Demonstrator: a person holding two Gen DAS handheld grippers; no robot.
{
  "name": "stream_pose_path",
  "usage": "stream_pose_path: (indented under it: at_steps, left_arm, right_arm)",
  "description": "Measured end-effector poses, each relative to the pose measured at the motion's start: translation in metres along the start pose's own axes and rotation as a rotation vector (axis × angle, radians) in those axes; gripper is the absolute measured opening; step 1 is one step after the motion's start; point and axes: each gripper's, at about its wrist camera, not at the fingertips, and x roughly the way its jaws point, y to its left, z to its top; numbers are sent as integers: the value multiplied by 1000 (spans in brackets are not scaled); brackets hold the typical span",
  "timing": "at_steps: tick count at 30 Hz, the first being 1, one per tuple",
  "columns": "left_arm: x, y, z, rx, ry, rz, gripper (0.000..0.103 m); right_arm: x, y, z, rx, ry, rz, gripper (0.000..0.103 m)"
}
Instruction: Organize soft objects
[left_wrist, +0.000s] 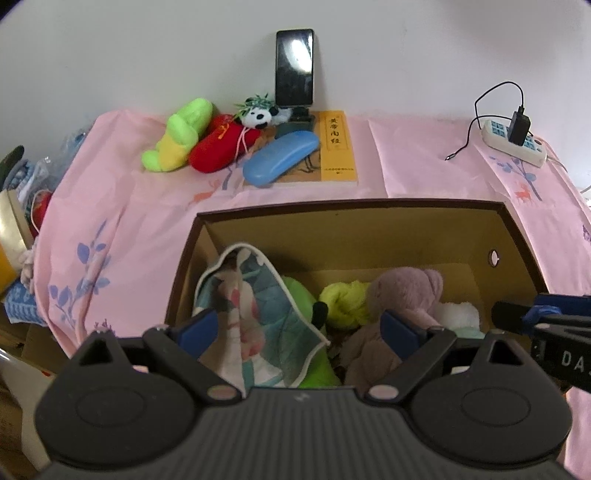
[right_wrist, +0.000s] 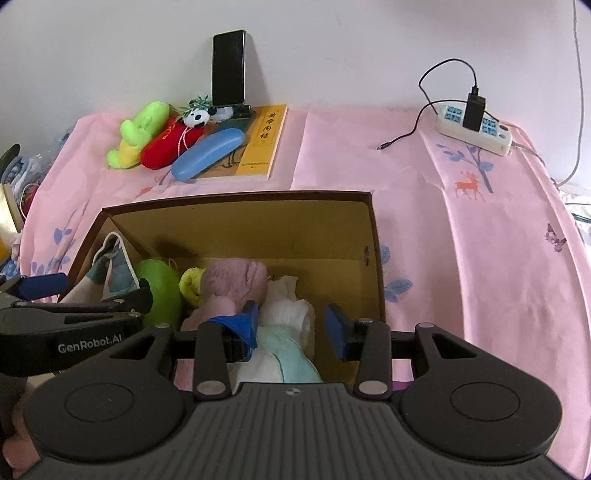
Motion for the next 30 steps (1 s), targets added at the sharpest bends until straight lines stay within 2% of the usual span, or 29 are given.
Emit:
stream_pose_path:
  at_steps: [16, 30]
  left_arm:
    - [13, 2, -1, -10, 14, 25, 93]
    - [9, 3, -5, -21, -23, -21, 93]
  right_arm:
    - [17, 2, -2, -28, 24, 4, 25]
    - [19, 6, -6, -46, 13, 13, 25]
